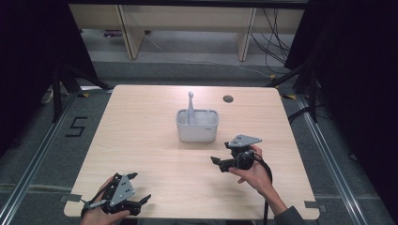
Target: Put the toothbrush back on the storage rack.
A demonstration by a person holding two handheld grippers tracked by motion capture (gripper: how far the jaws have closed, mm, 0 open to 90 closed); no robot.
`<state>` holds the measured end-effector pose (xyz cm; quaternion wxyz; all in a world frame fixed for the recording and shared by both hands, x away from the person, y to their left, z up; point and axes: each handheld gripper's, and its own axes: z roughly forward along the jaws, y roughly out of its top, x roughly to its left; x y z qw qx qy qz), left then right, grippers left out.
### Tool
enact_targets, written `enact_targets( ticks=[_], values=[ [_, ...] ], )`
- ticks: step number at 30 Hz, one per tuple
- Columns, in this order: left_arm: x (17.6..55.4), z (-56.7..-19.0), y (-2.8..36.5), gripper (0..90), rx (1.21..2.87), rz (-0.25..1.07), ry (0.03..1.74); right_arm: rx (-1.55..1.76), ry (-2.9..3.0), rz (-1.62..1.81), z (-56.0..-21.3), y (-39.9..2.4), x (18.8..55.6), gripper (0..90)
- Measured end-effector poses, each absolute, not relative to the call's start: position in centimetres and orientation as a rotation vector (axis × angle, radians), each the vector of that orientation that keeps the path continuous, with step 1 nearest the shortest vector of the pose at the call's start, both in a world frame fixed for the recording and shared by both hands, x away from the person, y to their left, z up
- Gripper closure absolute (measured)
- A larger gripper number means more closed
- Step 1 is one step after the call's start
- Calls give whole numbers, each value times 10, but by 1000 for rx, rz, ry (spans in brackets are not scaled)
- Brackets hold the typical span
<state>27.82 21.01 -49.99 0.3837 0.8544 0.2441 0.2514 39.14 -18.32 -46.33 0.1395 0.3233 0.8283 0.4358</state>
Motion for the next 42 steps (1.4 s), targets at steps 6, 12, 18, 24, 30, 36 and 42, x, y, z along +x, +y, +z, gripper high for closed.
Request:
enact_targets(
  ticks=[6,12,18,24,30,36,42],
  values=[
    [279,-500,211,150,2197,645,611,953,2407,1252,-467,-186,384,173],
    [279,-499,211,150,2197,648,613,968,2423,1231,-472,-194,375,163],
    [279,-500,210,150,2200,649,610,972,2430,1211,-476,-203,366,163],
    [279,-500,210,150,2199,650,611,997,2427,1215,-479,-209,356,164],
    [278,-500,210,150,2195,648,620,999,2428,1184,-484,-214,348,163],
    [278,-500,210,150,2202,654,618,1038,2459,1158,-489,-217,340,163],
    [277,-501,209,150,2172,635,633,1002,2466,1158,-491,-223,338,163]
  ],
)
